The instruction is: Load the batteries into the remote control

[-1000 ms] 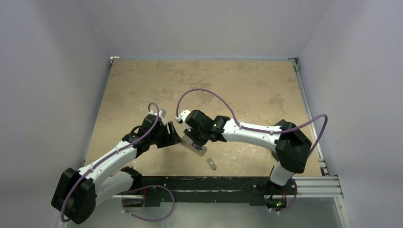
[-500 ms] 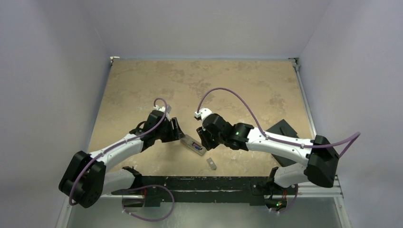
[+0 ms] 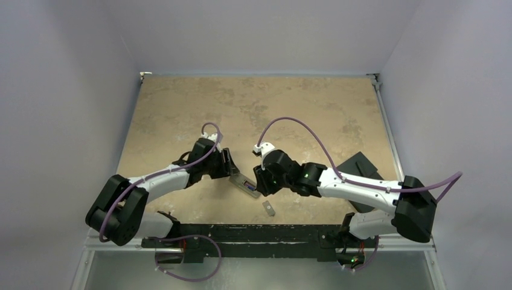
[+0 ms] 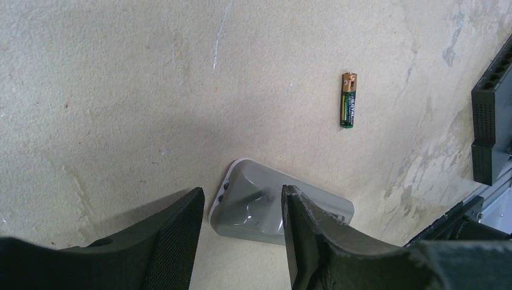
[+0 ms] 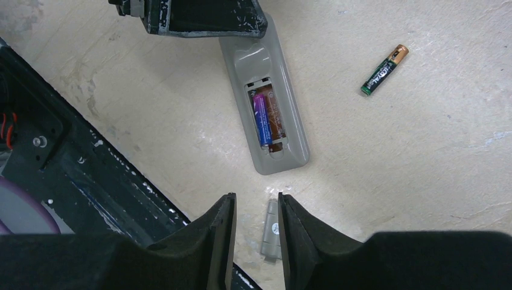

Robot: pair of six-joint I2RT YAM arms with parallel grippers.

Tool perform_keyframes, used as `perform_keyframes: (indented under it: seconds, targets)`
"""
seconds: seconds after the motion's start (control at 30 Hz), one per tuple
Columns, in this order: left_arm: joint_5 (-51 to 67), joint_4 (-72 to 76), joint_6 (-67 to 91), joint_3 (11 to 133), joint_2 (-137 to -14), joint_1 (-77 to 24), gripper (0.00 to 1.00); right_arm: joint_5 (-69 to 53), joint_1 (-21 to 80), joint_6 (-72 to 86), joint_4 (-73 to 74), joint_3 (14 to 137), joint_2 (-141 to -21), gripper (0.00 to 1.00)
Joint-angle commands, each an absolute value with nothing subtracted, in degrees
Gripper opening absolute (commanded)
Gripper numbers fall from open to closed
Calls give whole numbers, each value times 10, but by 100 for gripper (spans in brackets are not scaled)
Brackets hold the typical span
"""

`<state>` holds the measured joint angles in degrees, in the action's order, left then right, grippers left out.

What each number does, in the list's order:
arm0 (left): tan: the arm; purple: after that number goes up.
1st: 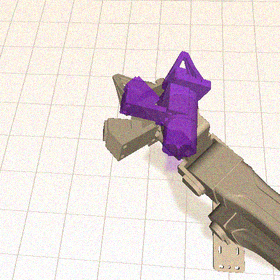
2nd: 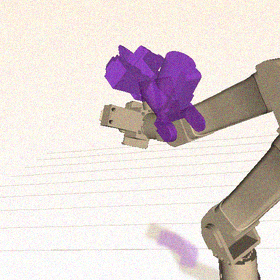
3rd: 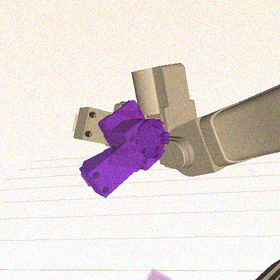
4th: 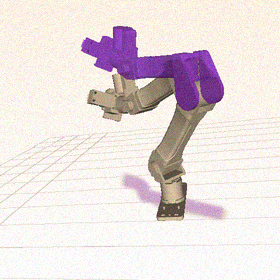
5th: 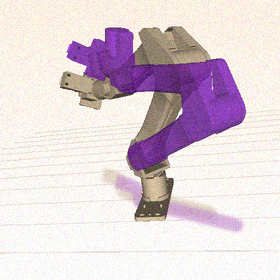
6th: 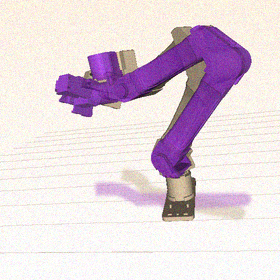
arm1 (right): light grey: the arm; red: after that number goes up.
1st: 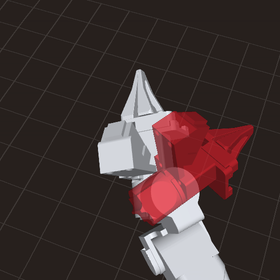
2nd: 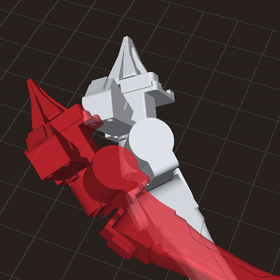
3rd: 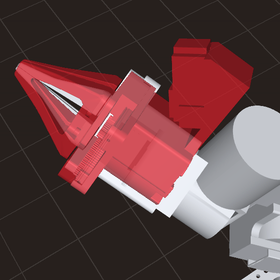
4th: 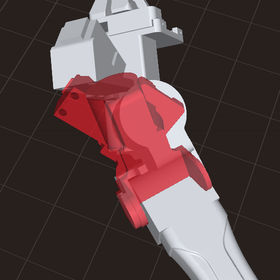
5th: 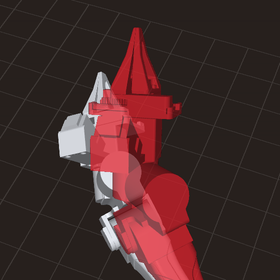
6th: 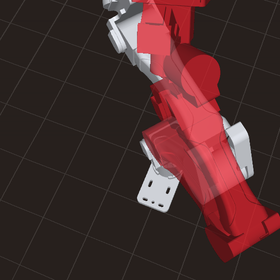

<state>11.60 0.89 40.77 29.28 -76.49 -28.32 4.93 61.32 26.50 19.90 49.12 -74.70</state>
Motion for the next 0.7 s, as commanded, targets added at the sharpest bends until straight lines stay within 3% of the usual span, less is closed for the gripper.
perform_keyframes:
  seconds: [0.0,0.67]
  targets:
    - [133,50,393,289,-764,-286,49,33,613,277,167,484,-735,39]
    - [169,84,396,210,-711,-287,48,24,612,297,130,460,-764,40]
